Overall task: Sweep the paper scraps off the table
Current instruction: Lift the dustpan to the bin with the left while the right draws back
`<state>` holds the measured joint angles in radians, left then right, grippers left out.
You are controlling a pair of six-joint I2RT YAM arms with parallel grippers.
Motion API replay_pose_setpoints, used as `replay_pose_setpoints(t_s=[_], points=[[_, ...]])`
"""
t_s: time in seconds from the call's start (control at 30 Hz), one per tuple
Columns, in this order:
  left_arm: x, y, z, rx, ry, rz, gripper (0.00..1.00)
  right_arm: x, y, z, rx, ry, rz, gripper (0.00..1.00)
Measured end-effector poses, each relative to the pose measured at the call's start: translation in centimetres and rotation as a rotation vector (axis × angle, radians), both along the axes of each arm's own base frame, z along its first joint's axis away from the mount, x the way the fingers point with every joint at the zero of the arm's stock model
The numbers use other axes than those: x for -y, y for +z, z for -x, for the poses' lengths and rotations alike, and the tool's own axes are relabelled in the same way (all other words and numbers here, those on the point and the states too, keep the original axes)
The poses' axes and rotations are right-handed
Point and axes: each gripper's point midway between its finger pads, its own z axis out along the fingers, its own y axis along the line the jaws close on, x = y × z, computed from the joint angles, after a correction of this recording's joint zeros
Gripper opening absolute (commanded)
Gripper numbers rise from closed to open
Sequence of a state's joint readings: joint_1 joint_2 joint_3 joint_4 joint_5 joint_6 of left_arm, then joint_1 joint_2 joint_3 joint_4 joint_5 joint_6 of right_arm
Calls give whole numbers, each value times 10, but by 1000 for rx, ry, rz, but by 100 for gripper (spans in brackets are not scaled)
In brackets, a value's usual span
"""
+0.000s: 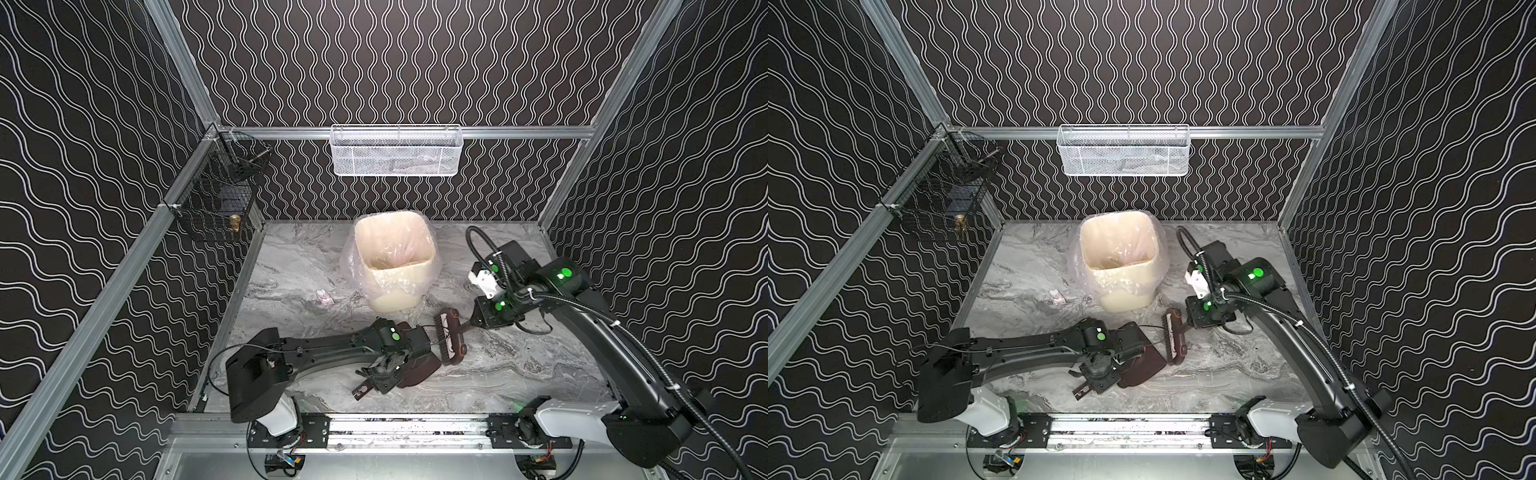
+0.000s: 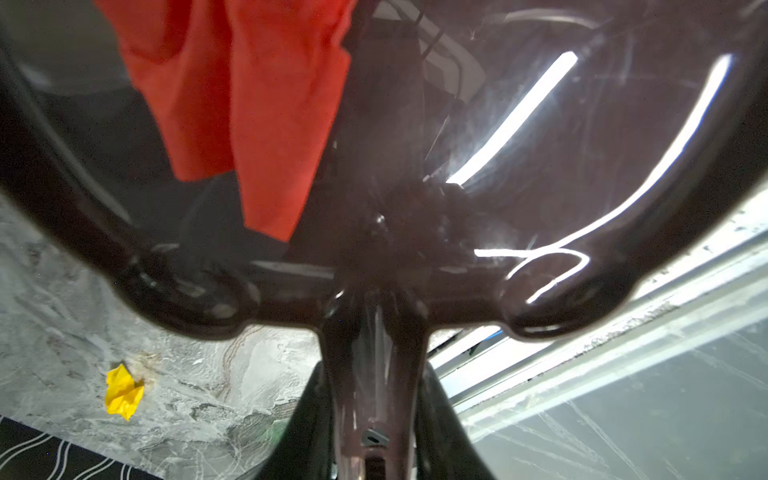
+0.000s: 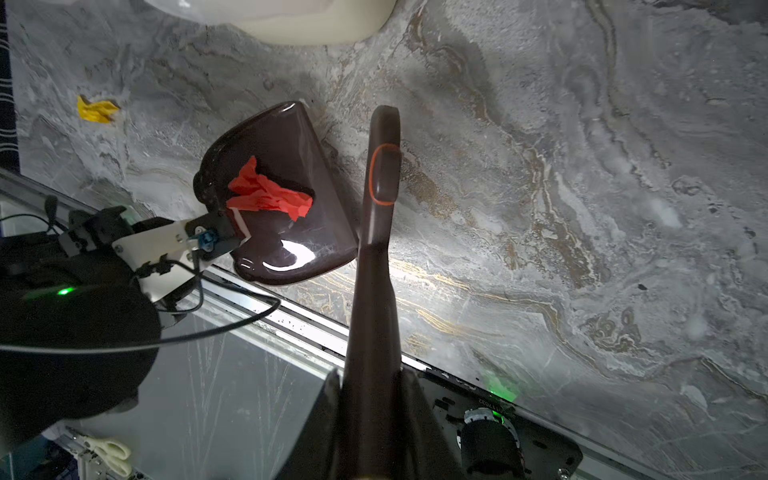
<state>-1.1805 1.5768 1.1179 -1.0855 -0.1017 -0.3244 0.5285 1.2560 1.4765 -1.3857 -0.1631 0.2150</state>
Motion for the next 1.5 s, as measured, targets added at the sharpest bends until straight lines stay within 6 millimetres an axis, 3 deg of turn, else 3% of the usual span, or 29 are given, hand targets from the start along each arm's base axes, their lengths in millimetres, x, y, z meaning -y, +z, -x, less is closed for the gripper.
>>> replay_pose_setpoints(t_s=[0.3, 0.57, 0.9, 1.2, 1.5], points=[[15, 43, 18, 84, -42, 82, 0, 30, -3, -6, 11, -131, -79, 0], [7, 98, 37, 130, -17, 131, 0, 47, -2, -17, 41, -205, -142, 0], [-4, 171, 29, 218, 97, 206, 0, 55, -3, -27, 43, -255, -236, 0], [-23, 217, -14, 259, 309, 330, 0, 51, 3, -32, 50, -251, -284, 0], [-62, 236, -76, 279, 444, 351, 0, 50, 13, -36, 75, -246, -297, 0]])
